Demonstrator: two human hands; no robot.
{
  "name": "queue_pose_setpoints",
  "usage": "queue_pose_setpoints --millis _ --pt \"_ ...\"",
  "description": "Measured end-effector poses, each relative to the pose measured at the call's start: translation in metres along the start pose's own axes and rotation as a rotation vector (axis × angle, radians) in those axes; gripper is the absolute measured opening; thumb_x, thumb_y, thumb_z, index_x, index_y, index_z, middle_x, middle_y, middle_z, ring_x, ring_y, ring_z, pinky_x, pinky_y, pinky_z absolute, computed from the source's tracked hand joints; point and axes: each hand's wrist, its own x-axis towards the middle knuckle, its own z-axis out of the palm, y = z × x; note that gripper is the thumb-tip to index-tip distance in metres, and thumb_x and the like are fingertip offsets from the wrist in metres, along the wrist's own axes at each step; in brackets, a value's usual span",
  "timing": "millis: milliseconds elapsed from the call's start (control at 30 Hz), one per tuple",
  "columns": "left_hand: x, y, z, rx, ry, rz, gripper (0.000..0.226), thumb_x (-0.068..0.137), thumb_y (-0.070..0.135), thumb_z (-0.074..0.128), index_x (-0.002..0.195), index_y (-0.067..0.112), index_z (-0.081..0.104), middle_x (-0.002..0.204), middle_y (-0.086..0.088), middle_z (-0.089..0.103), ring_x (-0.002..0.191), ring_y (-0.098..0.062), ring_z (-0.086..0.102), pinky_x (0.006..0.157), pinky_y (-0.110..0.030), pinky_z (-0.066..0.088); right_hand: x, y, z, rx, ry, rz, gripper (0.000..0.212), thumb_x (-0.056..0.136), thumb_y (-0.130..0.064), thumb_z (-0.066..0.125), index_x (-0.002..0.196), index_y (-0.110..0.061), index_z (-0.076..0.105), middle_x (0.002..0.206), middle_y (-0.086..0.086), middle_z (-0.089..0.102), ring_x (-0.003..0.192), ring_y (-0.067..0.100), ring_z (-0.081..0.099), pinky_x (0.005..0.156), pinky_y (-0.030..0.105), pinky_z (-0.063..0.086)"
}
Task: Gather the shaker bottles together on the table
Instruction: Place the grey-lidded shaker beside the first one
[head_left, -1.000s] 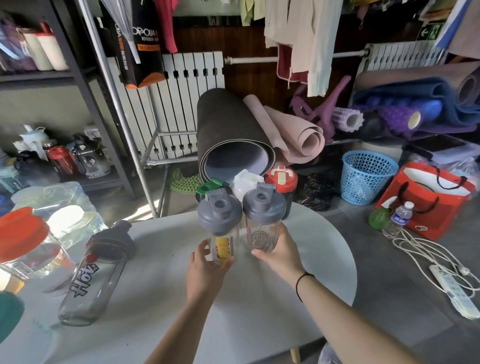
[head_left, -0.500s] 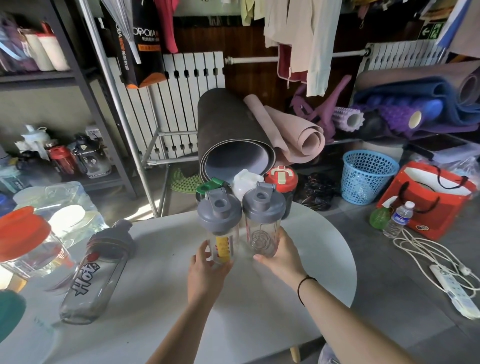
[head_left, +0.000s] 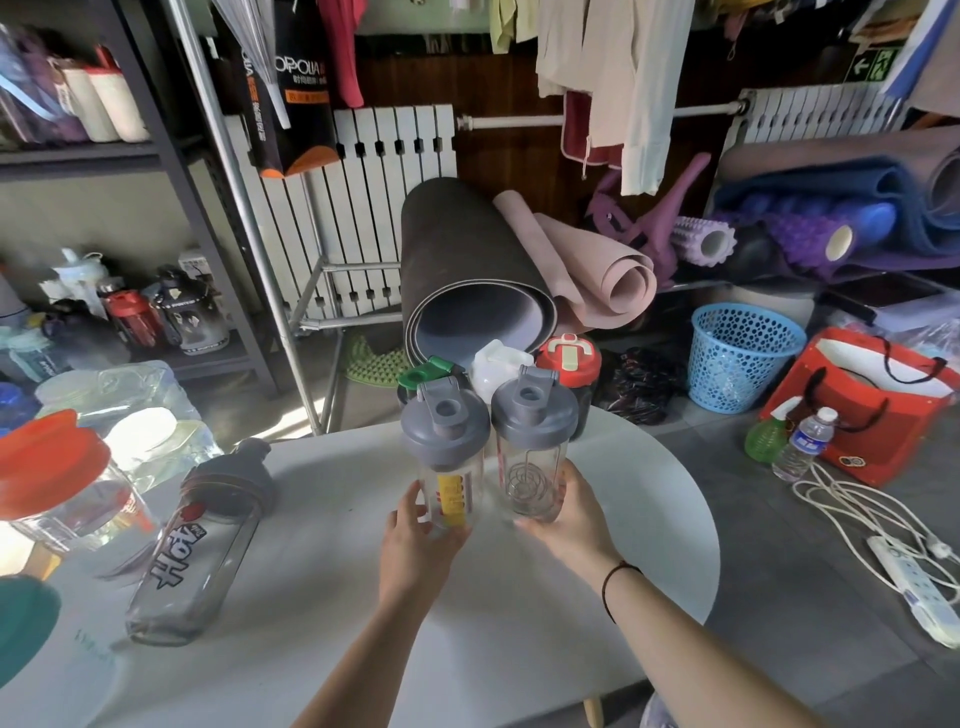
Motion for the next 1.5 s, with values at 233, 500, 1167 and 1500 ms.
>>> queue_pose_setpoints --millis 233,500,1167,1500 --pt "-0.011 -0.003 -0.022 0.041 -0.012 0.035 0.089 0.095 -0.017 0.068 0.171 0.011 0.030 0.160 -0.023 0.049 0.129 -0.035 0.063 0.109 -0.039 0.052 -0.013 0.010 -0.009 -0.176 -0.094 -0.011 0.112 0.085 -0.017 0.091 0.169 -0.007 0.019 0.161 0.010 0.038 0.151 0.023 0.040 0.126 0.035 0.036" --pt "-0.006 0.004 -0.105 0.481 0.475 0.113 0.086 0.079 -0.008 0.078 0.157 0.017 0.053 0.170 -0.026 0.035 0.160 -0.049 0.024 0.136 -0.068 0.021 -0.026 0.017 -0.033 -0.592 -0.095 0.128 0.131 0.078 -0.087 0.061 0.173 -0.019 0.002 0.182 0.004 -0.010 0.169 0.028 -0.009 0.136 0.059 0.000" --pt "0.020 -0.026 -0.173 0.618 0.361 -0.266 0.107 0.090 0.042 0.088 0.171 0.034 0.019 0.141 -0.037 0.056 0.127 -0.057 0.059 0.106 -0.060 0.052 -0.025 0.051 -0.109 -0.667 -0.258 0.295 0.132 0.086 -0.085 0.057 0.169 -0.018 -0.023 0.175 -0.001 -0.035 0.165 0.023 -0.028 0.134 0.067 0.000" --pt "-0.097 0.073 -0.144 -0.428 0.308 0.372 0.071 0.064 0.029 0.095 0.117 0.054 0.055 0.107 0.019 0.076 0.103 -0.017 0.073 0.077 -0.024 0.068 -0.023 0.058 -0.106 -0.710 -0.258 0.264 0.127 0.089 -0.085 0.050 0.169 -0.017 -0.021 0.176 0.002 -0.033 0.165 0.025 -0.026 0.135 0.065 -0.002"
